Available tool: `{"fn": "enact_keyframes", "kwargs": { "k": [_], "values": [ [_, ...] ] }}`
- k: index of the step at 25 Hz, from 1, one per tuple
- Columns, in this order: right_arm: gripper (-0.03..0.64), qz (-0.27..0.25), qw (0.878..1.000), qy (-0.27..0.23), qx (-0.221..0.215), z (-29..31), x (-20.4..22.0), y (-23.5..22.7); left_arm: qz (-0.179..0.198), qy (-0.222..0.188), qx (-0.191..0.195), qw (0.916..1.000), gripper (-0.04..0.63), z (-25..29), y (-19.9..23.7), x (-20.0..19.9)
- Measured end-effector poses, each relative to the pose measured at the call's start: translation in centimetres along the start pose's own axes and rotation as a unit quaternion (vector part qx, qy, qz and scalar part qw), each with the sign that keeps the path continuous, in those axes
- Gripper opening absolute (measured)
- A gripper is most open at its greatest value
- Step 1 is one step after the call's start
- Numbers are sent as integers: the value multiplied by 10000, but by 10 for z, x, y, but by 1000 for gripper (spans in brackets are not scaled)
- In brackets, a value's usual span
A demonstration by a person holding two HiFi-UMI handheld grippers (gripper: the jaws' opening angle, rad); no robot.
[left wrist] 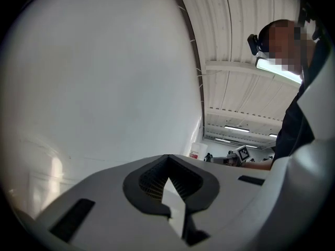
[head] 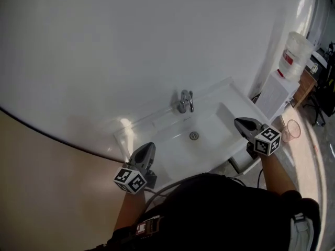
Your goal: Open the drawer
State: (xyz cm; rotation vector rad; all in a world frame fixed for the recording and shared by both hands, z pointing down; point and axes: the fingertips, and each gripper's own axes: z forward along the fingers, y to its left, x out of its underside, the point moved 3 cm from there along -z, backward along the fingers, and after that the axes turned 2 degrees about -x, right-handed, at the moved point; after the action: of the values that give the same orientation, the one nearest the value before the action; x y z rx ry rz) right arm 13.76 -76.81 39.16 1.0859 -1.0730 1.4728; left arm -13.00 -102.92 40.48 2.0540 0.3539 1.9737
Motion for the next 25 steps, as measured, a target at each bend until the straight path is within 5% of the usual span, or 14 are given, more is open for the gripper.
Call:
{"fn": "enact_keyframes", "kwargs": {
  "k": [7,16,25],
  "values": [
    [2,-122,9956,19,-929,64,-12,0,201,-342,-1019,9940,0,-41,11,-17],
    [0,-105,9757,90,-2186,121,-27,-27,468,-866,-2366,9666,0,-53,-30,-19],
    [0,-67,9772,-54,-2124,131,-34,-48,411,-1016,-2436,9637,0,-29,-41,-17]
  ]
}}
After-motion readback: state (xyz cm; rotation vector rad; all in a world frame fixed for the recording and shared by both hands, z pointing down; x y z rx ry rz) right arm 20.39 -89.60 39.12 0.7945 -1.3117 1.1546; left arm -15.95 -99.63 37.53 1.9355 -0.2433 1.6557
